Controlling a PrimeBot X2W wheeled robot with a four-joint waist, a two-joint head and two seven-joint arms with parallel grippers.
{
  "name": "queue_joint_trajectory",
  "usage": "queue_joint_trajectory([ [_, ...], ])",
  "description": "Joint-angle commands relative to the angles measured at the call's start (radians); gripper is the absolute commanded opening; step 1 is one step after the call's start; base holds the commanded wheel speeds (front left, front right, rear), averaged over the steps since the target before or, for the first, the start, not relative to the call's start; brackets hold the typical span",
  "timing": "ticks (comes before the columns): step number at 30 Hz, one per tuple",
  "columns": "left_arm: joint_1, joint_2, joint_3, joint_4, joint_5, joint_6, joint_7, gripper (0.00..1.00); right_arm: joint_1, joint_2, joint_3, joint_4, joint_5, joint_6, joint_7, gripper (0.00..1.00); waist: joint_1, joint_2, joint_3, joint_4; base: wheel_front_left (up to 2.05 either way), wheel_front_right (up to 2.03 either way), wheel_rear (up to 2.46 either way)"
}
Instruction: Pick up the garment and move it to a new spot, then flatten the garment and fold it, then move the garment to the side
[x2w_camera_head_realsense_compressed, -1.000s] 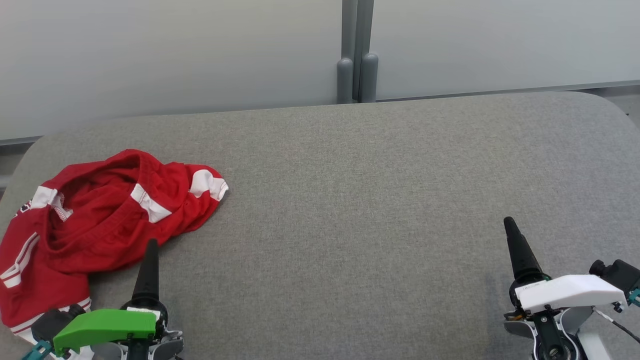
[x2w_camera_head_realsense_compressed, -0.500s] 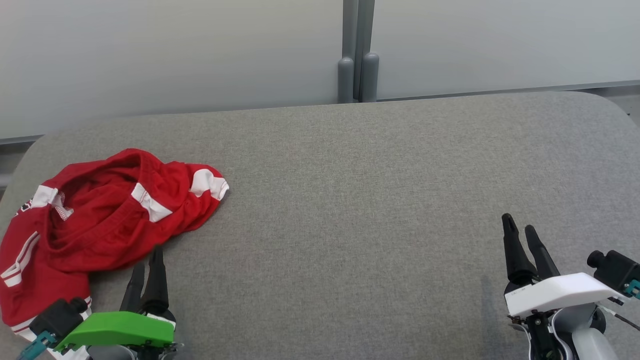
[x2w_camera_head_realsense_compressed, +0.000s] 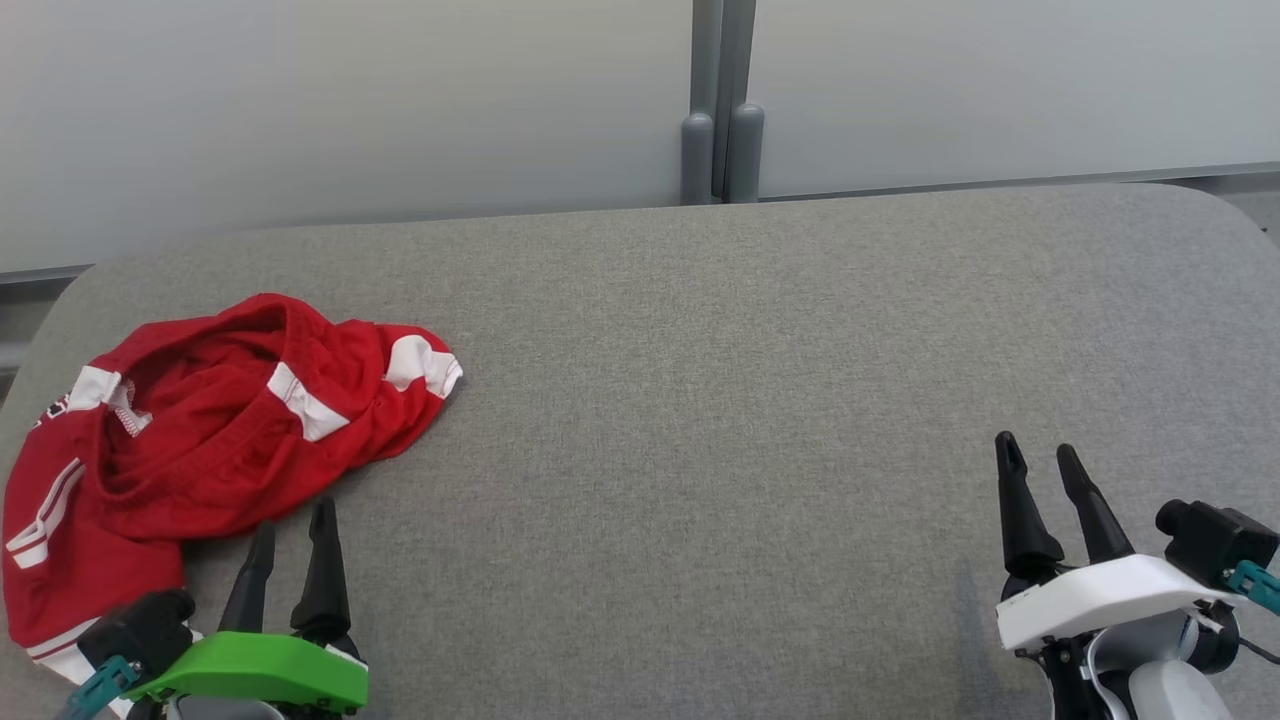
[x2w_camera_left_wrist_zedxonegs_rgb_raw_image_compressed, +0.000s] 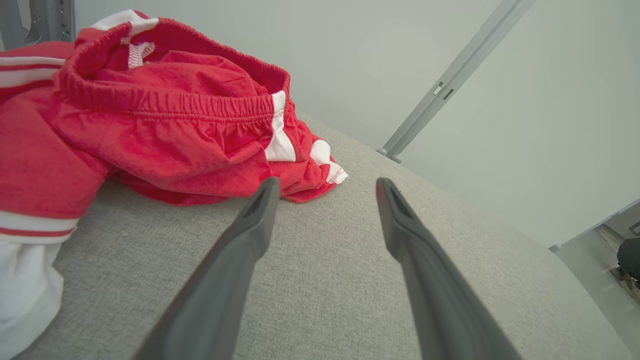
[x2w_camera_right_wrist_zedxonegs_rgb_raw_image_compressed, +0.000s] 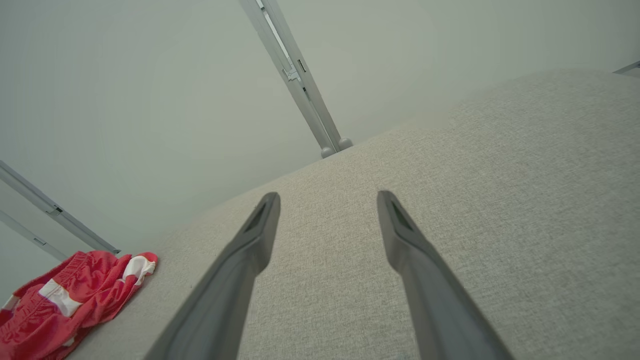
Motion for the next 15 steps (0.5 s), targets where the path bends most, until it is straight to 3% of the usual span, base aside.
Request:
queue_joint_trajectory([
  [1,0.004,0.004,0.004,-0.013,0.033,-0.004,-0.011,1.00,-0.001,-0.004,0.003,-0.015,-0.033,0.002,-0.010,1.00,0.0000,0.0060,0.000,0.000,0.00,0.00,0.00],
  [15,0.024,-0.007,0.017,-0.012,0.193,-0.022,-0.047,1.00,0.014,-0.005,0.009,-0.014,-0.188,0.003,-0.047,1.00,0.0000,0.0074,0.002,0.003,0.00,0.00,0.00],
])
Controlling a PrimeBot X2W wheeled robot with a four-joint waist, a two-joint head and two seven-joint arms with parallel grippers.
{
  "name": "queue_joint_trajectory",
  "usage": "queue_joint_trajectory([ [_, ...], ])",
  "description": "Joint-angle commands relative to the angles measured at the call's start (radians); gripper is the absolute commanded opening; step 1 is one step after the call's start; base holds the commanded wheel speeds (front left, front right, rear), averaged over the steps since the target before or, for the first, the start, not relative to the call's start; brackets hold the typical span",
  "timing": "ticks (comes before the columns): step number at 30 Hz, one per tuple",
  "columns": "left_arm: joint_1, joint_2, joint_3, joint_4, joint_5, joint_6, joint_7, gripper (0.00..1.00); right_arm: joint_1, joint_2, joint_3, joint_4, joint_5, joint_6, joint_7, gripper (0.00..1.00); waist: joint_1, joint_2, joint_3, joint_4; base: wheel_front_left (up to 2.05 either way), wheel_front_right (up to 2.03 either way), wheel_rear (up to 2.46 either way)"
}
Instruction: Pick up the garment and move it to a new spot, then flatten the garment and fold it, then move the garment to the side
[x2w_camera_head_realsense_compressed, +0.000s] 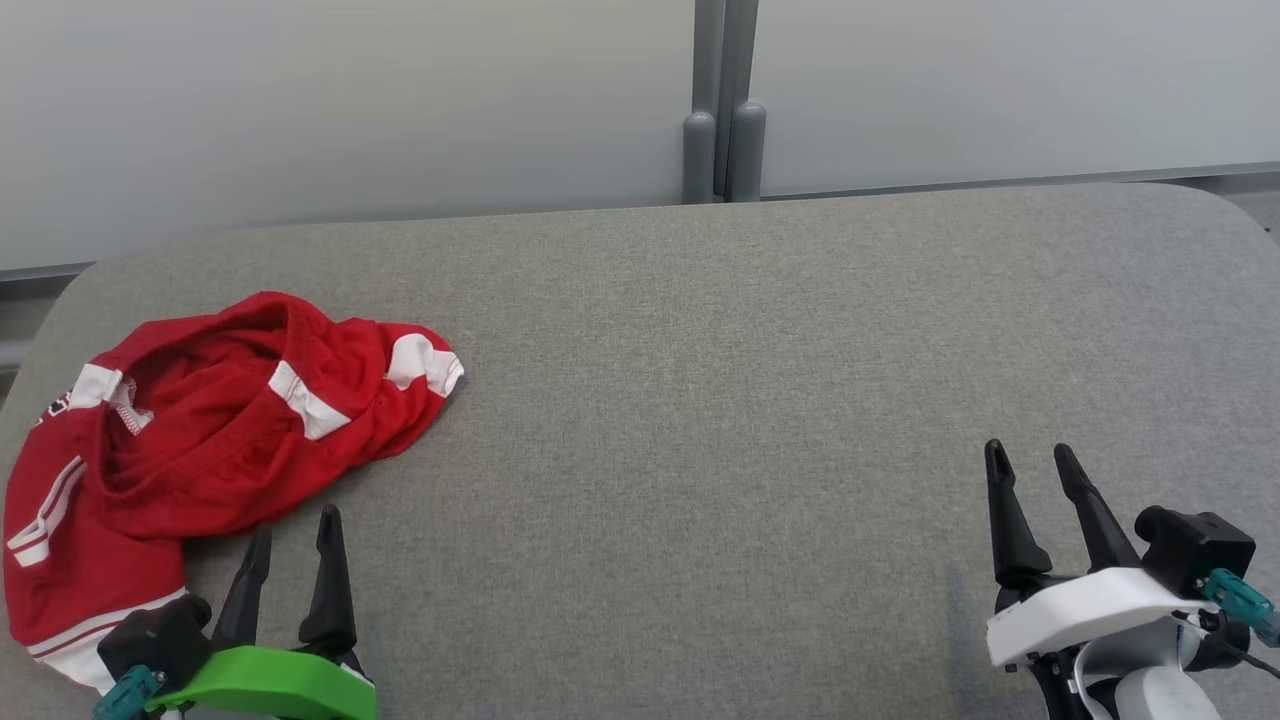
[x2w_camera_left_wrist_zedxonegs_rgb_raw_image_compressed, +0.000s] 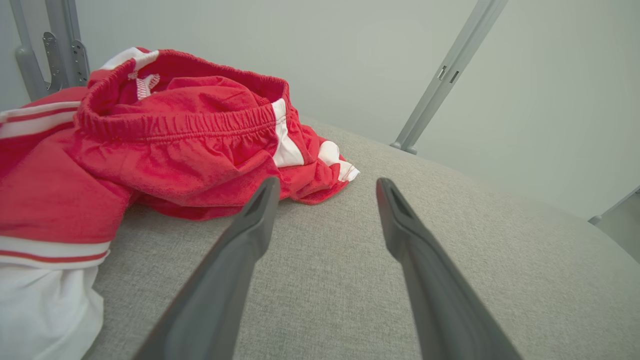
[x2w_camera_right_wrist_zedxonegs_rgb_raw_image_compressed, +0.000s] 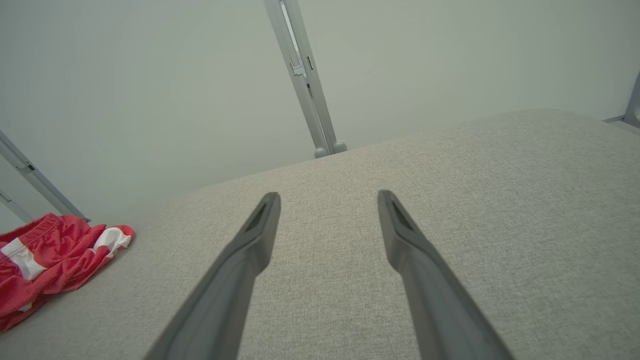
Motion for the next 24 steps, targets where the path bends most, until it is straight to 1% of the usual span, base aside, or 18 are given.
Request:
queue_joint_trajectory([
  [1,0.004,0.000,0.002,-0.007,0.029,-0.007,-0.011,1.00,0.002,-0.005,0.000,-0.009,-0.033,0.002,-0.012,1.00,0.0000,0.0075,0.000,0.000,0.00,0.00,0.00],
  [24,0.033,0.009,0.001,0.014,0.225,-0.023,-0.059,1.00,0.025,-0.006,-0.011,0.022,-0.176,0.002,-0.061,1.00,0.0000,0.0096,-0.008,-0.005,0.00,0.00,0.00],
])
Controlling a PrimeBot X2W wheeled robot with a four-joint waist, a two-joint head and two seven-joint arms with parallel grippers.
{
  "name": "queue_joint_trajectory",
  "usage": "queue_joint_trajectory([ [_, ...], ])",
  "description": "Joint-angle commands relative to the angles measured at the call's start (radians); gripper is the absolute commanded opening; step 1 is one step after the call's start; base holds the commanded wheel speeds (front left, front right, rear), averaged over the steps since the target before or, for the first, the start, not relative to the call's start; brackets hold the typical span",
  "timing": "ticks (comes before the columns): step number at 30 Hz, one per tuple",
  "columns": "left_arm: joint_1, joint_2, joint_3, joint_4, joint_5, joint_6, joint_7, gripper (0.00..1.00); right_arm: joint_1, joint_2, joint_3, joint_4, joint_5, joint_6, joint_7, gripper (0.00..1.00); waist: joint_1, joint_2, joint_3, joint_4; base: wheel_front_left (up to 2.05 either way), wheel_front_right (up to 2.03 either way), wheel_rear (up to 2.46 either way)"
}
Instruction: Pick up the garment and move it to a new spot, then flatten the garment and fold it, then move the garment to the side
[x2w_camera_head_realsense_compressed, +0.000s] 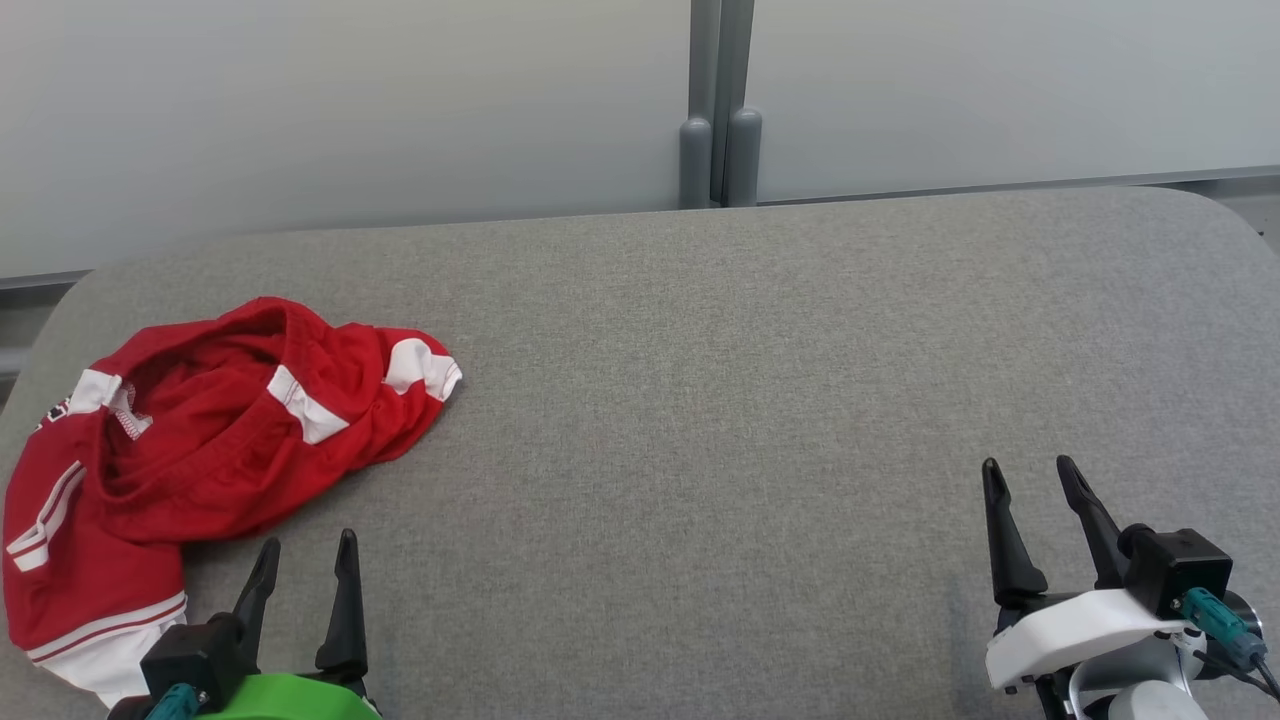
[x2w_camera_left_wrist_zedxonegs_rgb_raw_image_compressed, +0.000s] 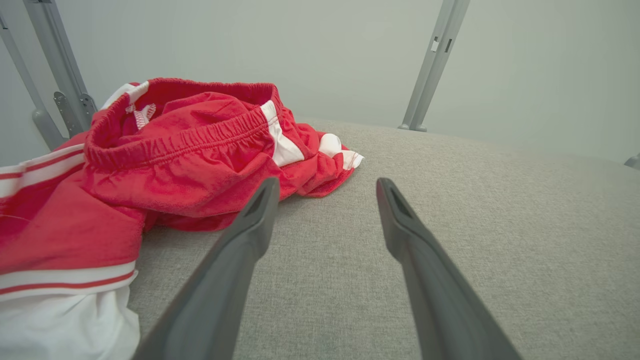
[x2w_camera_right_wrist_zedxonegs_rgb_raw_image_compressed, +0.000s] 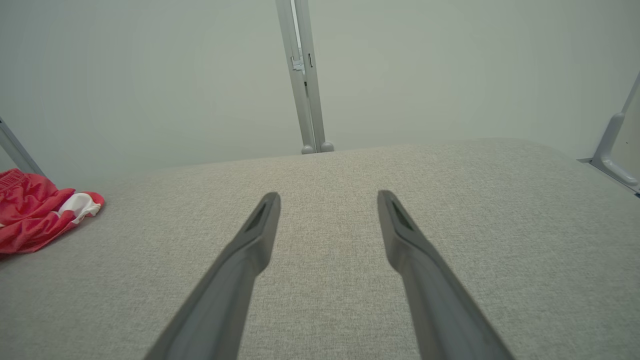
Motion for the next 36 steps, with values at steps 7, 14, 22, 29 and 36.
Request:
queue_joint_trajectory([
  [7,0.014,0.008,-0.002,-0.002,0.076,-0.006,-0.022,1.00,0.012,-0.006,-0.005,0.012,-0.053,0.001,-0.023,1.00,0.0000,0.0102,-0.002,0.002,0.00,0.00,0.00],
  [14,0.022,0.007,0.001,-0.001,0.121,-0.007,-0.035,1.00,0.021,-0.006,-0.007,0.023,-0.088,0.001,-0.037,1.00,0.0000,0.0109,-0.005,0.000,0.00,0.00,0.00],
  [22,0.028,0.010,-0.007,0.004,0.167,-0.007,-0.049,1.00,0.020,-0.006,-0.011,0.040,-0.127,0.001,-0.050,1.00,0.0000,0.0117,-0.004,-0.002,0.00,0.00,0.00],
  [29,0.031,0.010,-0.011,0.003,0.165,-0.007,-0.051,1.00,0.025,-0.006,-0.016,0.049,-0.136,0.001,-0.052,1.00,0.0000,0.0119,-0.004,-0.003,0.00,0.00,0.00],
  [36,0.031,0.010,-0.013,0.004,0.161,-0.007,-0.051,1.00,0.024,-0.006,-0.018,0.054,-0.139,0.001,-0.052,1.00,0.0000,0.0119,-0.004,-0.003,0.00,0.00,0.00],
])
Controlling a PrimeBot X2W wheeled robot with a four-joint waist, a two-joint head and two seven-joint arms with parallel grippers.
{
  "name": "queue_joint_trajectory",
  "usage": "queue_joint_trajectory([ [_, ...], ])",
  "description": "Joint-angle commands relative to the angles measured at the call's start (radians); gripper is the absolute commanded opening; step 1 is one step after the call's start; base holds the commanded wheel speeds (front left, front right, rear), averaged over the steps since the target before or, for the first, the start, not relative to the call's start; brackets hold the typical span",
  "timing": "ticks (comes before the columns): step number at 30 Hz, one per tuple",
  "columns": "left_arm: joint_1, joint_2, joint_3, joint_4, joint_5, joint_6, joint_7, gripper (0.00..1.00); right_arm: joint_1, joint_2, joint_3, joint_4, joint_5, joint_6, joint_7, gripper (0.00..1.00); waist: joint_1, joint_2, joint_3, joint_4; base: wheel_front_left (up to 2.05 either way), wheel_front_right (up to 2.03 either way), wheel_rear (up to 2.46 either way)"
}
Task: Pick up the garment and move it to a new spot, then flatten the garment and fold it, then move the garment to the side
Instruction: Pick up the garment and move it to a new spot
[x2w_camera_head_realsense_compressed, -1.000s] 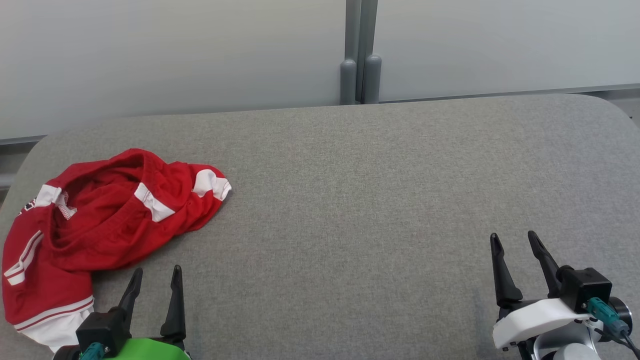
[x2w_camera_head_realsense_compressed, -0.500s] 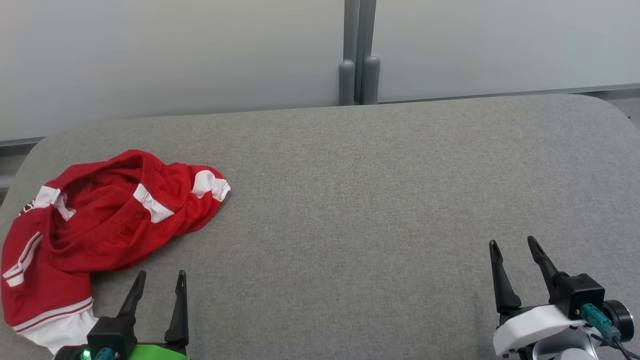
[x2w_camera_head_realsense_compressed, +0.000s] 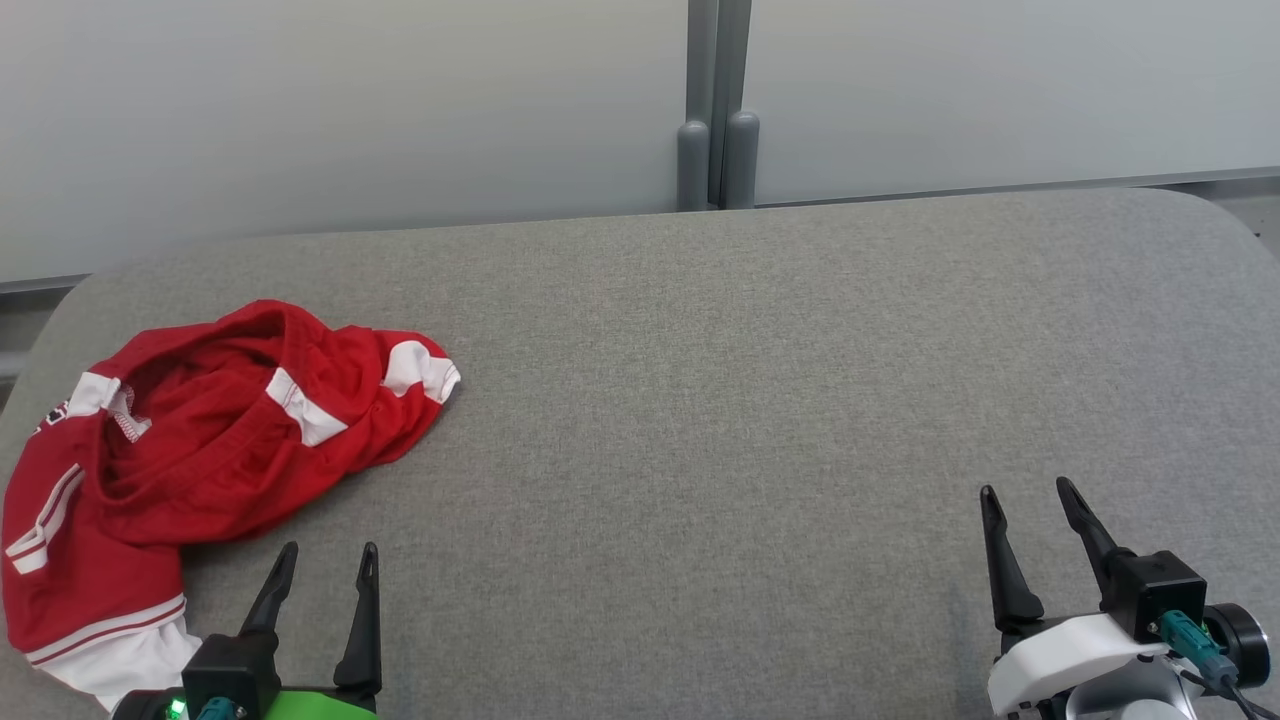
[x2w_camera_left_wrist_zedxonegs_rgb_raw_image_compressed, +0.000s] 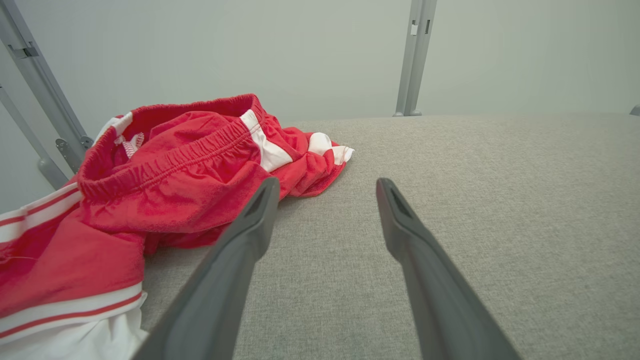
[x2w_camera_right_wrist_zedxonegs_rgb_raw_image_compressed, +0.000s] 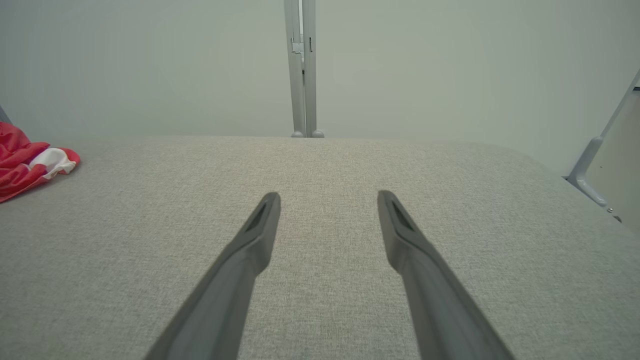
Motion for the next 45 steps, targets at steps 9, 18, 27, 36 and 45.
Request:
queue_joint_trajectory([
  [9,0.014,0.005,0.004,0.000,-0.009,-0.002,-0.003,1.00,0.011,-0.004,0.004,-0.002,-0.006,0.000,-0.003,1.00,0.0000,0.0119,-0.005,0.034,0.00,0.00,0.00],
  [18,0.025,0.006,0.009,0.009,-0.006,-0.002,-0.003,1.00,0.017,-0.004,0.033,0.011,0.001,0.000,-0.003,1.00,0.0000,0.0119,-0.035,0.186,0.00,0.00,0.00],
  [27,0.056,0.011,0.025,0.009,-0.012,-0.002,-0.003,1.00,0.007,-0.005,0.084,0.029,0.005,0.000,-0.003,1.00,0.0000,0.0119,-0.070,0.329,0.00,0.00,0.00],
  [36,0.077,0.010,0.040,0.002,-0.013,-0.002,-0.003,1.00,0.004,-0.004,0.113,0.038,0.011,0.000,-0.003,1.00,0.0000,0.0119,-0.088,0.376,0.00,0.00,0.00],
  [45,0.058,0.013,0.044,0.001,-0.020,-0.003,-0.003,1.00,0.001,-0.005,0.128,0.035,0.009,0.000,-0.003,1.00,0.0000,0.0119,-0.081,0.353,0.00,0.00,0.00],
])
